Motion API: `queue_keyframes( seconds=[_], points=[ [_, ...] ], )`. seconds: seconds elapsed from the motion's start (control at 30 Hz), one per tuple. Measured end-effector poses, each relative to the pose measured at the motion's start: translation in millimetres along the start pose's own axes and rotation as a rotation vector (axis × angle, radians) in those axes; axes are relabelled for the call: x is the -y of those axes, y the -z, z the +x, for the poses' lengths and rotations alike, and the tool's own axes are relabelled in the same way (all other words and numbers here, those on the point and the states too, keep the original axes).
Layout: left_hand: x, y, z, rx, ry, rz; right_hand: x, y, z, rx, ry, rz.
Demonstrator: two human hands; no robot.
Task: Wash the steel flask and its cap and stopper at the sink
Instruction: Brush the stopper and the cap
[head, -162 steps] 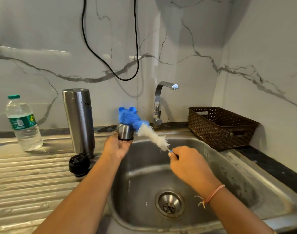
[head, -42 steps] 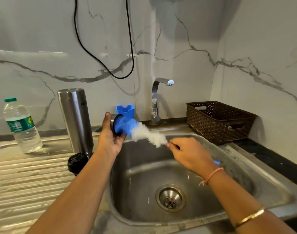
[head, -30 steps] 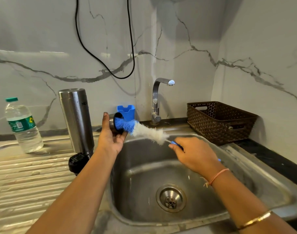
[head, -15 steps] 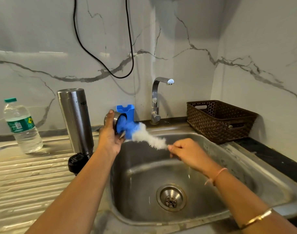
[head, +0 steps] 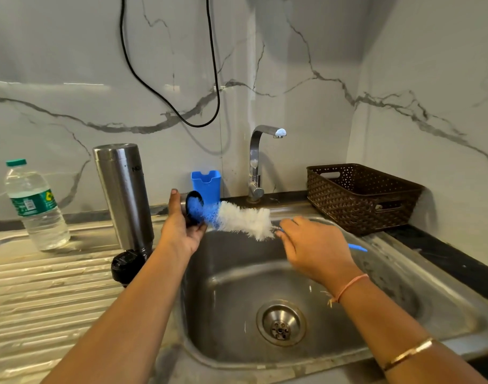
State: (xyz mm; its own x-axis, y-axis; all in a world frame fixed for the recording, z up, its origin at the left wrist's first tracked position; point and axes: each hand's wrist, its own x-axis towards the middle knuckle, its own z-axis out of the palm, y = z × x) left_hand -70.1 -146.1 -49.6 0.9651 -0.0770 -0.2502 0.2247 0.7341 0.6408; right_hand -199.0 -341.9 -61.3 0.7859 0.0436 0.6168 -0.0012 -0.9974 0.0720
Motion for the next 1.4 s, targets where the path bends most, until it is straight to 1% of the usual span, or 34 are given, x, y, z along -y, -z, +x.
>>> queue_keyframes(
  seconds=[0.03,0.1,0.13,0.17,0.2,0.27,0.37,0.4,0.5,0.57,0.6,0.67,0.73,0.8,0.87,0.93,1.0,1.07,1.13,1.17,1.2,1.27,1.3,1.33,1.4],
  points=[
    [-1.7,-0.7,0.1,0.030,0.001,0.001,0.4,1.1,0.7,0.089,-0.068,0.124],
    [-5.2,-2.2,-1.2,0.079,-0.009,-0.001,-1.9,3.7,-0.7,0.425,-0.285,0.656],
    [-6.4,-2.7,-2.0,0.091,-0.016,0.001,-4.9,8.5,-1.5,0.554,-0.401,0.878],
    [-6.8,-2.2,-1.4,0.101,-0.027,0.001,-9.4,12.3,-2.2,0.631,-0.477,1.004],
    [-6.2,-2.2,-1.9,0.111,-0.044,0.019,-14.2,14.1,-3.0,0.653,-0.509,1.033],
    [-2.4,-2.3,-2.2,0.097,-0.099,0.112,-21.3,19.6,-3.3,0.624,-0.523,0.964],
    [4.8,-4.2,-4.0,-0.040,-0.247,0.427,-28.9,26.4,-2.1,0.537,-0.555,0.858],
    [6.3,-5.8,-6.6,-0.063,-0.297,0.524,-31.2,29.2,-2.4,0.516,-0.564,0.832],
    [11.0,-8.4,-6.5,-0.048,-0.416,0.639,-37.7,34.7,-2.9,0.496,-0.597,0.821],
    [11.2,-9.3,-4.7,-0.059,-0.455,0.676,-39.6,36.9,-3.0,0.522,-0.624,0.844],
    [10.8,-8.8,-3.5,-0.068,-0.446,0.662,-41.4,36.3,-3.6,0.546,-0.640,0.848],
    [8.9,-2.6,6.3,-0.104,-0.350,0.533,-46.0,33.5,-4.8,0.580,-0.672,0.810],
    [7.3,4.6,11.2,-0.175,-0.250,0.447,-53.5,28.2,-5.8,0.538,-0.701,0.699],
    [8.3,10.9,12.8,-0.222,-0.243,0.536,-61.6,21.8,-6.1,0.465,-0.702,0.548],
    [11.4,12.3,12.7,-0.187,-0.325,0.703,-65.9,16.0,-5.4,0.437,-0.708,0.471],
    [14.1,7.1,5.4,-0.034,-0.424,0.919,-66.3,11.1,-4.9,0.454,-0.714,0.461],
    [16.9,-0.1,0.4,0.105,-0.480,1.114,-64.9,8.4,-4.6,0.453,-0.704,0.464],
    [19.5,-3.6,-2.1,0.148,-0.502,1.268,-63.8,7.4,-4.2,0.430,-0.690,0.473],
    [24.1,-1.4,-2.2,0.166,-0.484,1.321,-63.1,6.9,-4.8,0.416,-0.695,0.473],
    [26.1,0.3,-1.0,0.161,-0.518,1.335,-62.8,6.8,-5.4,0.408,-0.698,0.466],
    [26.9,1.0,-1.8,0.137,-0.596,1.349,-62.1,6.4,-5.5,0.397,-0.699,0.457],
    [25.1,1.1,-2.8,0.068,-0.813,1.309,-60.2,6.4,-5.6,0.355,-0.694,0.451],
    [24.6,1.4,-1.8,0.055,-0.867,1.293,-59.3,6.8,-5.7,0.331,-0.693,0.459],
    [25.1,2.1,-1.2,0.064,-0.853,1.332,-58.6,7.2,-5.9,0.309,-0.696,0.470],
    [33.0,10.9,3.6,0.119,-0.683,1.526,-57.4,7.7,-6.9,0.297,-0.697,0.472]
  ],
)
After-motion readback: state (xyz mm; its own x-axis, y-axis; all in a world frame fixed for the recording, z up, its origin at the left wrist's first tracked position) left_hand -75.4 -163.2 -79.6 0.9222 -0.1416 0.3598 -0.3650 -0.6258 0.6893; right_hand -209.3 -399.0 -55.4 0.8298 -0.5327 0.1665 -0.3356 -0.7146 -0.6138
